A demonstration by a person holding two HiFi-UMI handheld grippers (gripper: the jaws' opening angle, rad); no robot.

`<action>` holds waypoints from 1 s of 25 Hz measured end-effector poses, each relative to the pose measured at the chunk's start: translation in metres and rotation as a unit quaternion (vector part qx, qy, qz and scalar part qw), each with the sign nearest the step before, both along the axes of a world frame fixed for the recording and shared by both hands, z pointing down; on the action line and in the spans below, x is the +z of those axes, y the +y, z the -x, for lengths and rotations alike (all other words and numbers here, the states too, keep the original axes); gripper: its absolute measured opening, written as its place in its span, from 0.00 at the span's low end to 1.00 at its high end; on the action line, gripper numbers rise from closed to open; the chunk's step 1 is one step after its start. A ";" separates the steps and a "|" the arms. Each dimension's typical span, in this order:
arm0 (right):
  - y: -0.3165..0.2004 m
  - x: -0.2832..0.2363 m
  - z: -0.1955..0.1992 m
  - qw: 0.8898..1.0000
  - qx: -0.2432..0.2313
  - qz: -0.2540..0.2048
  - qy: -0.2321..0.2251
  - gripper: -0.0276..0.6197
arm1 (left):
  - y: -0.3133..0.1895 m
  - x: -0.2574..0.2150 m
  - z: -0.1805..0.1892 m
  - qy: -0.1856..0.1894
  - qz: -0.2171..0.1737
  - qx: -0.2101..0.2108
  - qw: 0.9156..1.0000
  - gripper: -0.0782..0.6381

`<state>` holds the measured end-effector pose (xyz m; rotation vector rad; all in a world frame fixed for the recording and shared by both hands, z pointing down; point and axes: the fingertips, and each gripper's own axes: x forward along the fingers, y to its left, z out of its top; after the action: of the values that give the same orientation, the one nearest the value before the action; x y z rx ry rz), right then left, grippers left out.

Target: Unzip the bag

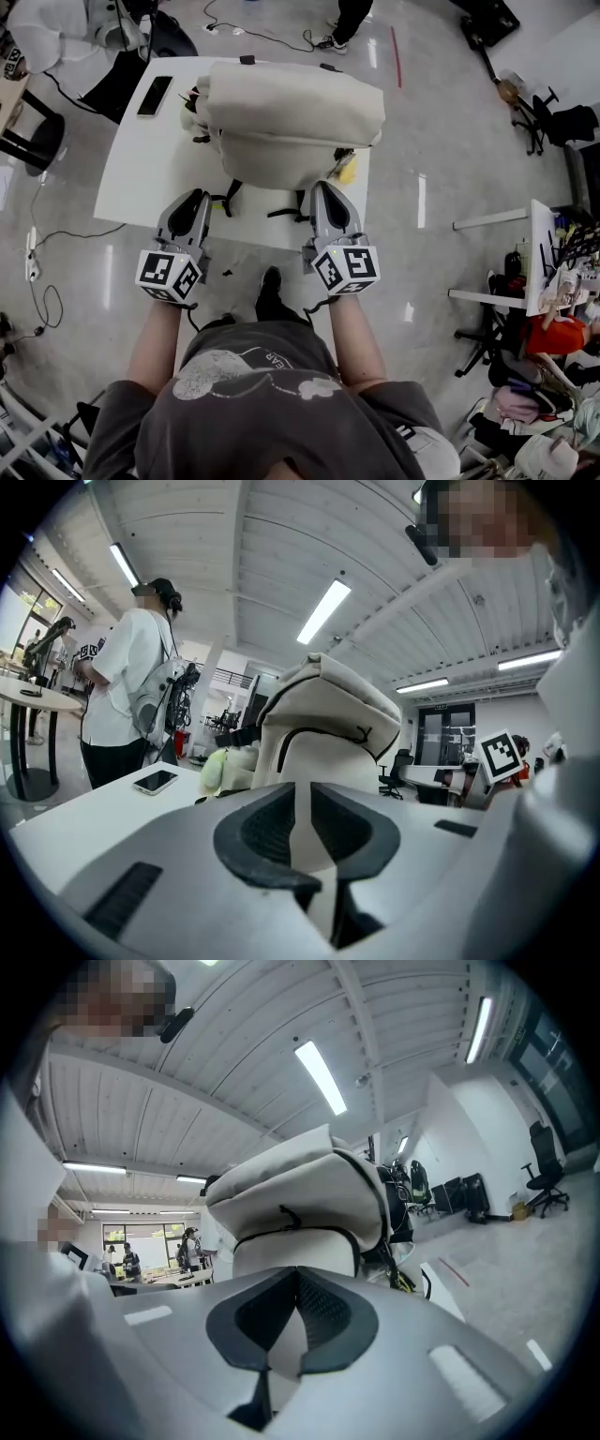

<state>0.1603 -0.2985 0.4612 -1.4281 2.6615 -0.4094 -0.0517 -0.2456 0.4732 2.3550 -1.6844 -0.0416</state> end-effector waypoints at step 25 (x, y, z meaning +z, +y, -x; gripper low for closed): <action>0.254 -0.024 0.031 0.993 0.108 -0.009 0.045 0.04 | 0.199 -0.019 0.014 0.030 -0.013 0.129 0.991 0.16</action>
<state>0.1289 -0.0447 0.4367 -1.7457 2.5319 -0.3072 -0.0662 -0.0464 0.4541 2.5442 -1.3500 -0.0875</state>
